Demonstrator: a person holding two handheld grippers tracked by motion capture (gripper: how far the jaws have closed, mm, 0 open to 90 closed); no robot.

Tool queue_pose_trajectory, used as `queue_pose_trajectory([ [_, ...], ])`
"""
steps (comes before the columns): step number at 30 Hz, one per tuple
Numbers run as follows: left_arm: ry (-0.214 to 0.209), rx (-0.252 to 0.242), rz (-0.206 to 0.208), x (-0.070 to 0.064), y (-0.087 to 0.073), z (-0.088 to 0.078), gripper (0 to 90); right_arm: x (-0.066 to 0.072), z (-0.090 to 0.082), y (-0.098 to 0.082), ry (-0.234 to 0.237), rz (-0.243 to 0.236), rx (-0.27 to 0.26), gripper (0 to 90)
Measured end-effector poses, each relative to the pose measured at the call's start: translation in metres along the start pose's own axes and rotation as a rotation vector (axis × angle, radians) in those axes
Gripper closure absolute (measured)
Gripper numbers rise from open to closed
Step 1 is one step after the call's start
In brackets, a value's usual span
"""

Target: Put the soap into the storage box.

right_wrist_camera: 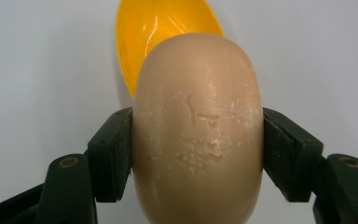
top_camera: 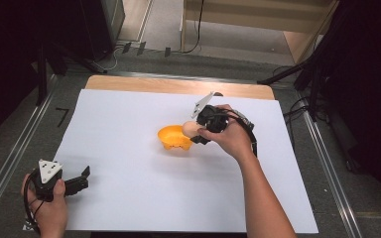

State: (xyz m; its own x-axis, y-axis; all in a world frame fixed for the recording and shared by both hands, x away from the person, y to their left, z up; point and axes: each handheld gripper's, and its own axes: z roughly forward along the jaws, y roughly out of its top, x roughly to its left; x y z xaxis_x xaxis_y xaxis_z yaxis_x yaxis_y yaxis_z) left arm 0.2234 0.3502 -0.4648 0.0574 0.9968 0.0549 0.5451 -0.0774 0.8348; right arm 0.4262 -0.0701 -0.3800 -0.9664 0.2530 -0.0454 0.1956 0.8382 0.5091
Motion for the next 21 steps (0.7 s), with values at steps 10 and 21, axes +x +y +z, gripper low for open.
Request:
queue_pose_trajectory([
  [10, -0.003, 0.0, -0.001, 0.0, 0.0, 0.0, 0.1, -0.005, 0.015, 0.016, 0.039, -0.029, -0.023, 33.1],
  [21, -0.011, -0.002, -0.012, 0.001, 0.0, 0.0, 0.1, -0.003, 0.033, 0.036, 0.091, -0.066, 0.007, 33.1],
])
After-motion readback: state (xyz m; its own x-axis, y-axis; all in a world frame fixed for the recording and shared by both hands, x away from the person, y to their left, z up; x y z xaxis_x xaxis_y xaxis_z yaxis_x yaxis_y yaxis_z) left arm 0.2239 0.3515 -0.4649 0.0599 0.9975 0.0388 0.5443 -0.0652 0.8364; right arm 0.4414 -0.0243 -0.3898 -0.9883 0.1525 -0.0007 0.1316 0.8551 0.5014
